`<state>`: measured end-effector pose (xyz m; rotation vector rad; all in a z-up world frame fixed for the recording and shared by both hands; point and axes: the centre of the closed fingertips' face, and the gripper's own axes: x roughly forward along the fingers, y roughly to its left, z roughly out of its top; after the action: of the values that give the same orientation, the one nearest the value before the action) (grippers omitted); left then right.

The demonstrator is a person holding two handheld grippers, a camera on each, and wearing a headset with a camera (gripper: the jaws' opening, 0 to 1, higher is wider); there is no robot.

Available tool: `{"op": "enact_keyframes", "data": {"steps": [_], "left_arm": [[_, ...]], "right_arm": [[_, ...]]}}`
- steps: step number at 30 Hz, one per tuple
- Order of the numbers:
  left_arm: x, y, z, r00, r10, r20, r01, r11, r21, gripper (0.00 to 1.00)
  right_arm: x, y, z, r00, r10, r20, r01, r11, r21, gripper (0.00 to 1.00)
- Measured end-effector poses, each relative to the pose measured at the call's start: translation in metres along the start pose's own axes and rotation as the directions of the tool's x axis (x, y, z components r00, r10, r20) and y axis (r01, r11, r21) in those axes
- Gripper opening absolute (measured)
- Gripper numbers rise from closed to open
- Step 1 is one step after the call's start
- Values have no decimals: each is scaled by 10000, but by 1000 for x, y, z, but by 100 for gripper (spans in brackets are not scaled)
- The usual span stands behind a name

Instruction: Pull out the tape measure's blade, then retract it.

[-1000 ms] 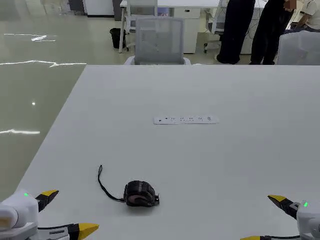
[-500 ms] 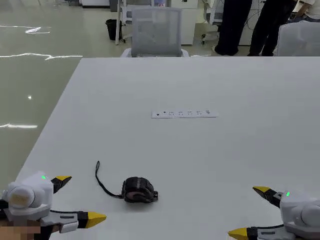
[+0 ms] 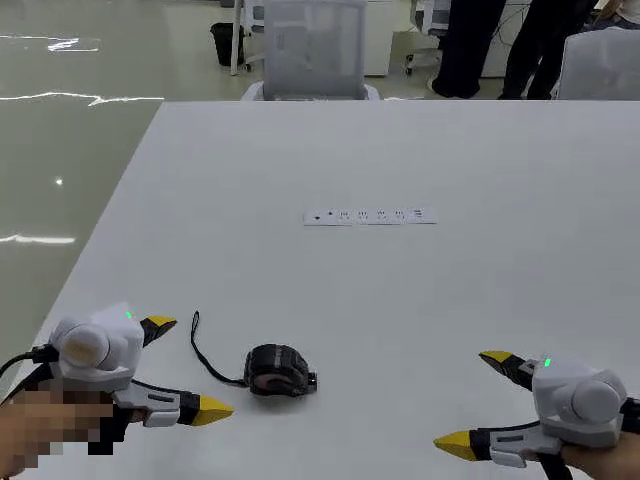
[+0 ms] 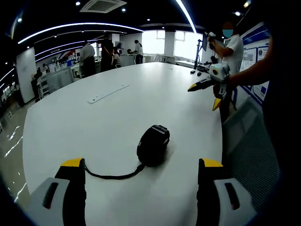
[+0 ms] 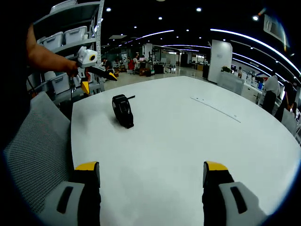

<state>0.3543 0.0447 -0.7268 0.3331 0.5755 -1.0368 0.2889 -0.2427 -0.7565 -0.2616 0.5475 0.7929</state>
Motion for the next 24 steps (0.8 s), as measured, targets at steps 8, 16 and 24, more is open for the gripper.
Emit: {"op": "enact_keyframes", "data": {"steps": [8,16,24], "left_arm": [[19,-5,10,9971,-649,-409,678,9950,728,95],[36,-9,14,9907,-1104,-800,1199,9848,1253,92],[50,-13,15,9807,-1474,-1281,1686,9701,1745,86]], "right_arm": [[21,6,18,9989,456,97,-453,9984,-343,91],[38,13,26,9964,845,48,-842,9950,-544,90],[53,20,33,9925,1219,3,-1216,9900,-715,87]]}}
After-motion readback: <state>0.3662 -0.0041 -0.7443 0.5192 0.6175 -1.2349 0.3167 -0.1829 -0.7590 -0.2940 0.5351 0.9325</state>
